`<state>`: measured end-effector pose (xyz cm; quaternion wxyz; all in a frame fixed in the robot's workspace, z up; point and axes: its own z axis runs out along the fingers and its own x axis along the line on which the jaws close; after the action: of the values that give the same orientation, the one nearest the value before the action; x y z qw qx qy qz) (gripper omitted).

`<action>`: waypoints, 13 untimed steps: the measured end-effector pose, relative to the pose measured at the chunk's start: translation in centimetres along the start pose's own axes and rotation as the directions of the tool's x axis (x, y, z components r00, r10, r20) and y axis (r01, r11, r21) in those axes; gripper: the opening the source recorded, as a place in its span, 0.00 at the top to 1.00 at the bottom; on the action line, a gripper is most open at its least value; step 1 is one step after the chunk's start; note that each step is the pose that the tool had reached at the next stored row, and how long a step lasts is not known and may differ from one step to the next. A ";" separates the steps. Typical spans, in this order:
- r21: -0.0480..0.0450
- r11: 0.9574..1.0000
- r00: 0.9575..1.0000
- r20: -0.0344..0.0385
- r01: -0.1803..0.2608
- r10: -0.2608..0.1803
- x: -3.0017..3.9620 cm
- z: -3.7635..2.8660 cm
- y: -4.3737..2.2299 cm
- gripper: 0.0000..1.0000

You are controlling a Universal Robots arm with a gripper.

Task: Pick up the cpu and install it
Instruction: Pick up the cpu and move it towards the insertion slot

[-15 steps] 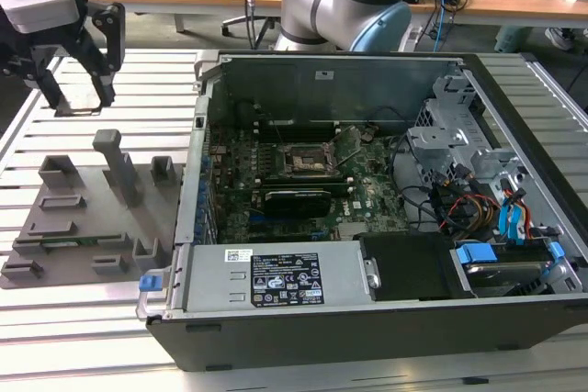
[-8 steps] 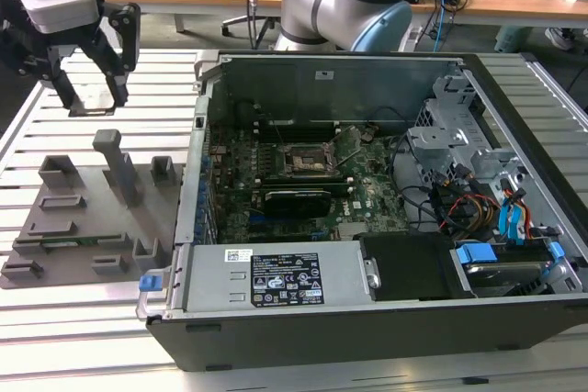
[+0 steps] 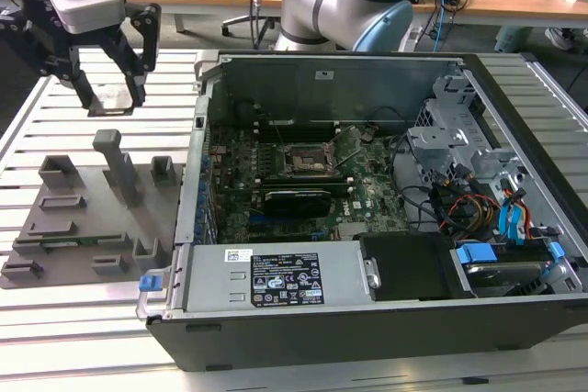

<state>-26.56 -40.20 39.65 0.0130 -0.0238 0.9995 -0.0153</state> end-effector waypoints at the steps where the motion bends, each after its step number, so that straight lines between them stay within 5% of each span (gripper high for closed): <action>1: 0.000 1.000 1.000 0.000 0.000 0.000 -0.24 0.01 -0.01 0.45; 13: 0.000 1.000 1.000 0.000 0.000 0.000 -3.46 0.18 -0.12 0.45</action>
<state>-23.09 -40.16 39.56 0.0130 -0.0238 0.9995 -0.0153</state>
